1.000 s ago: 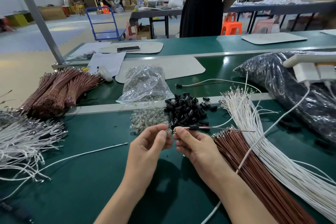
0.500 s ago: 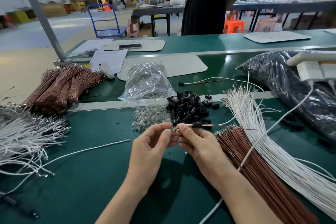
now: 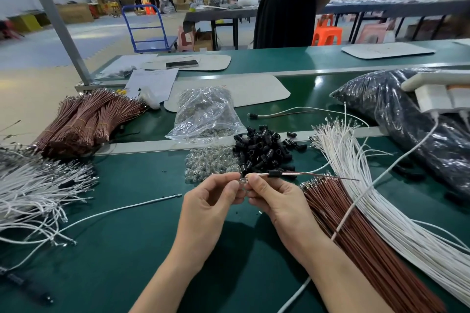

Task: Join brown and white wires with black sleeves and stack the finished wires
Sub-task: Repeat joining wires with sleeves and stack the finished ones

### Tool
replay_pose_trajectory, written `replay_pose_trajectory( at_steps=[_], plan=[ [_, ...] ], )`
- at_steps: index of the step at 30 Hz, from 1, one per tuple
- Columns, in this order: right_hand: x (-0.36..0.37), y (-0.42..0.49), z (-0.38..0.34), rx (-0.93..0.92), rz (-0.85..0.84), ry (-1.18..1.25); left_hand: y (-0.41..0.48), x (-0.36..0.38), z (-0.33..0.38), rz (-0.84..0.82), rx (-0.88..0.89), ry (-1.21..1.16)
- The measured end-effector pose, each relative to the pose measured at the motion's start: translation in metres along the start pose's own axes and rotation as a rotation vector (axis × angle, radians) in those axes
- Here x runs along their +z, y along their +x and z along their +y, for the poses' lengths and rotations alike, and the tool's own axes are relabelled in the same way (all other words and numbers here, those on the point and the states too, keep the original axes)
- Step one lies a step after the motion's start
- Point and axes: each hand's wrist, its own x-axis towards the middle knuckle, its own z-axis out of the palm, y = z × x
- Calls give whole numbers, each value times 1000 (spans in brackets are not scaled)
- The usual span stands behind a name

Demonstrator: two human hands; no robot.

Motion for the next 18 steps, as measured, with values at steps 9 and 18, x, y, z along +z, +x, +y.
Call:
replay_pose_trajectory(
  at_steps=[9,18],
  plan=[
    [2,-1,1,-29,46,-26,-1,3,-2,25,-1,-1],
    [2,-1,2,-33,34,-44,-1,6,-2,35,-17,-21]
  ],
)
